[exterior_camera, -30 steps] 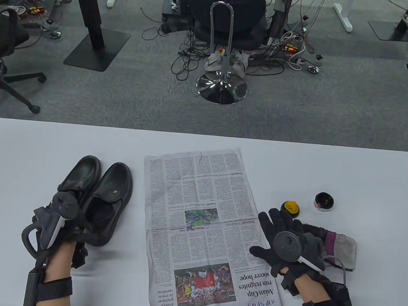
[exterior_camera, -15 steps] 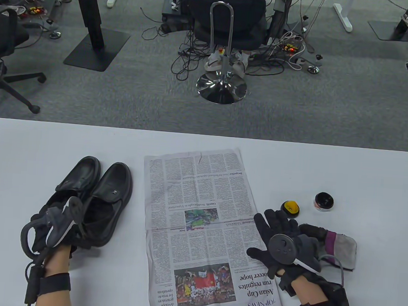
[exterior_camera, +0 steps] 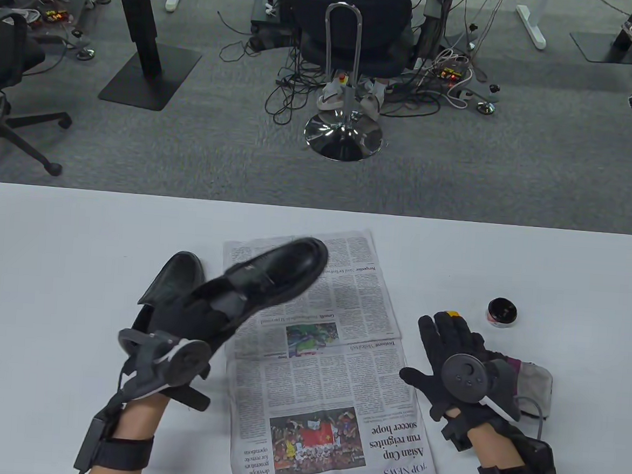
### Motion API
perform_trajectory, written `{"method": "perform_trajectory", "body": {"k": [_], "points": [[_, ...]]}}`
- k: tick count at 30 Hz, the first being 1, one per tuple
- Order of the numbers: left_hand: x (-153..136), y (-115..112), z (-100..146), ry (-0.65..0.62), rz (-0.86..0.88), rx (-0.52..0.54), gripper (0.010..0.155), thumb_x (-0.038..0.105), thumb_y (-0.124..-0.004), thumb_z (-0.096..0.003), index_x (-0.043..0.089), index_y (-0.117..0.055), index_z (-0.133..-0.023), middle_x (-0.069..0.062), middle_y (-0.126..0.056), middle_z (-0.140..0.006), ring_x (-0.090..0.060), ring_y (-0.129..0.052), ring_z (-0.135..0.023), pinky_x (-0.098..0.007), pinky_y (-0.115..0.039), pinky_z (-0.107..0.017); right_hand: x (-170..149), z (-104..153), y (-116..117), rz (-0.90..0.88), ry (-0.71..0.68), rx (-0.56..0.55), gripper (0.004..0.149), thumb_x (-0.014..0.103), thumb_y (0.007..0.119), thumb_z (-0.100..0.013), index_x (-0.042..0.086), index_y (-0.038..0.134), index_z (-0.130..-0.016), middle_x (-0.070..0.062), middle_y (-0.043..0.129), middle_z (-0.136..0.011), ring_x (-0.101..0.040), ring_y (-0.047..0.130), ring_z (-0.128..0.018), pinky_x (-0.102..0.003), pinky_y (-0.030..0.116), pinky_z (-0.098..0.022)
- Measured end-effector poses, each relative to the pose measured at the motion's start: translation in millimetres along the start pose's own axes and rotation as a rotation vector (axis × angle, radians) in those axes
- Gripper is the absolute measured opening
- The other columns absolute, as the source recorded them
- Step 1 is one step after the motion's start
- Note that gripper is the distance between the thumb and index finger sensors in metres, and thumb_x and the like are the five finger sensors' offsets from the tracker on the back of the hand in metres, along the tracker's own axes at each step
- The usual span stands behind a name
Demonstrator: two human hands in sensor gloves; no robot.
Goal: Dip and apply built-in sponge shoe polish on shoes
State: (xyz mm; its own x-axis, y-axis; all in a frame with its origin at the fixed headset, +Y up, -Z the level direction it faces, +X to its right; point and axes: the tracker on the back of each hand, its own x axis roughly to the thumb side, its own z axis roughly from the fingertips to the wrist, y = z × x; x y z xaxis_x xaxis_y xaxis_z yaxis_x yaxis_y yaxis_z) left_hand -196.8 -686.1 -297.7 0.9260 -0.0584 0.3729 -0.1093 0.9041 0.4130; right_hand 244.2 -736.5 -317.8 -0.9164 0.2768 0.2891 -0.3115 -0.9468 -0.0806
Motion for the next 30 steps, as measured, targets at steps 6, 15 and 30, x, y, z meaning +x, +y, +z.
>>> {"method": "perform_trajectory", "body": {"k": [6, 15, 30], "points": [[62.9, -44.7, -3.4, -0.213, -0.033, -0.159, 0.028, 0.056, -0.089, -0.0421, 0.043, -0.081, -0.066, 0.020, -0.089, -0.053, -0.007, -0.088, -0.064, -0.048, -0.073, -0.071, -19.5, 0.6, -9.0, -0.041, 0.063, -0.004, 0.093, 0.070, 0.075, -0.038, 0.028, 0.033, -0.110, -0.015, 0.033, -0.112, -0.051, 0.039, -0.106, -0.075, 0.042, -0.070], [79.2, -70.8, 5.4, -0.297, -0.052, -0.254, 0.028, 0.057, -0.088, -0.0415, 0.043, -0.081, -0.065, 0.020, -0.089, -0.053, -0.007, -0.088, -0.067, -0.049, -0.073, -0.072, -44.3, 0.2, -14.8, -0.027, 0.199, 0.191, 0.098, 0.068, 0.081, -0.037, 0.028, 0.030, -0.110, -0.015, 0.028, -0.113, -0.053, 0.035, -0.106, -0.076, 0.039, -0.071], [78.2, -84.9, 5.1, -0.240, -0.028, -0.390, 0.028, 0.061, -0.084, -0.0397, 0.045, -0.080, -0.062, 0.020, -0.089, -0.056, -0.011, -0.085, -0.074, -0.055, -0.066, -0.074, -123.7, 16.1, 21.5, 0.060, 0.654, 0.700, 0.103, 0.038, 0.097, -0.036, 0.024, 0.023, -0.107, -0.015, 0.009, -0.108, -0.050, 0.026, -0.104, -0.072, 0.040, -0.073]]}}
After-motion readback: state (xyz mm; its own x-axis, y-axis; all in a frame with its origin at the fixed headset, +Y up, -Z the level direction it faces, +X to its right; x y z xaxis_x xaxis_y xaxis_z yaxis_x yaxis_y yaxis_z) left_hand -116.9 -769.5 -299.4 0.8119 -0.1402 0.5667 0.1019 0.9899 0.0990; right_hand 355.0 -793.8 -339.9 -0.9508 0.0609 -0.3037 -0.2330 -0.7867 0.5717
